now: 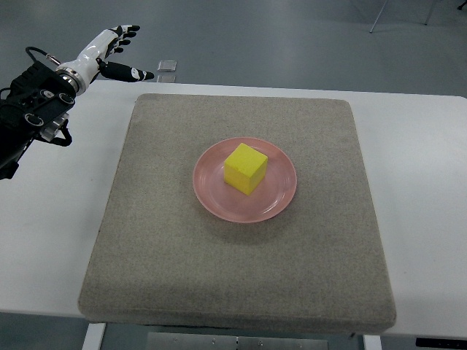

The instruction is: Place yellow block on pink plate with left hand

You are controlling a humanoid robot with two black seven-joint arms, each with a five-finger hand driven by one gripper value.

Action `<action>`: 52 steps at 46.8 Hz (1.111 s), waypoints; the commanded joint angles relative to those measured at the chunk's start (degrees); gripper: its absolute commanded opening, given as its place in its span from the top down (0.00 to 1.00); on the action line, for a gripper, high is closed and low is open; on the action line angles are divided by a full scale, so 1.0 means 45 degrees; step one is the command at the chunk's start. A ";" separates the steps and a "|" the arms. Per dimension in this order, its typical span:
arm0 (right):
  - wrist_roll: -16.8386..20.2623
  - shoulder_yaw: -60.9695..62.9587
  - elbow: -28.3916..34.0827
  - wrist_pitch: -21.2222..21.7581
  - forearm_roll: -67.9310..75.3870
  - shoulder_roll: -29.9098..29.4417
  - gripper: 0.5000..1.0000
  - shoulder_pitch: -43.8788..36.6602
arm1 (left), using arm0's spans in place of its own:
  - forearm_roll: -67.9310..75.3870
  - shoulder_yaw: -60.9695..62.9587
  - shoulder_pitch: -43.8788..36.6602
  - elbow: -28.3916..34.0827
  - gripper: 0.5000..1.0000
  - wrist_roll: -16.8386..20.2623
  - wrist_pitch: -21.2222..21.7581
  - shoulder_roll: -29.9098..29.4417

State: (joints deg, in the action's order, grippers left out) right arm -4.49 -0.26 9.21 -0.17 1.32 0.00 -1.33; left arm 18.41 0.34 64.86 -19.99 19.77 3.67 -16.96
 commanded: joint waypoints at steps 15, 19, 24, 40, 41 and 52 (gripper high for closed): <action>0.0001 0.0000 0.0004 0.0000 0.0000 0.0000 0.15 0.0003 | -0.3856 -0.1752 -0.0566 0.0106 0.08 -0.0116 -0.0660 0.0194; 0.0001 0.0000 0.0004 0.0000 0.0000 0.0000 0.15 0.0003 | -0.4325 -0.2398 -0.0683 0.0087 0.08 -0.0875 -0.0660 0.0272; 0.0001 0.0000 0.0004 0.0000 0.0000 0.0000 0.15 0.0003 | -0.4814 -0.2809 -0.0840 -0.0011 0.08 -0.1542 -0.0601 0.0468; 0.0001 0.0000 -0.0015 0.0000 0.0000 0.0000 0.15 0.0003 | -0.5147 -0.5424 -0.1679 0.0086 0.08 -0.0606 -0.3899 0.0917; 0.0001 0.0000 -0.0015 0.0000 0.0000 0.0000 0.15 0.0003 | -0.5147 -0.5600 -0.1718 0.0087 0.08 -0.0450 -0.4153 0.0917; 0.0001 0.0000 0.0004 0.0000 0.0000 0.0000 0.15 0.0003 | -0.5166 -0.6422 -0.1777 0.0087 0.08 -0.0116 -0.4937 0.0937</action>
State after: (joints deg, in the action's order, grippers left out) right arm -4.48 -0.26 9.21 -0.18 1.32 0.00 -1.32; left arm -4.81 -28.33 56.87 -19.50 19.27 -18.52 -12.83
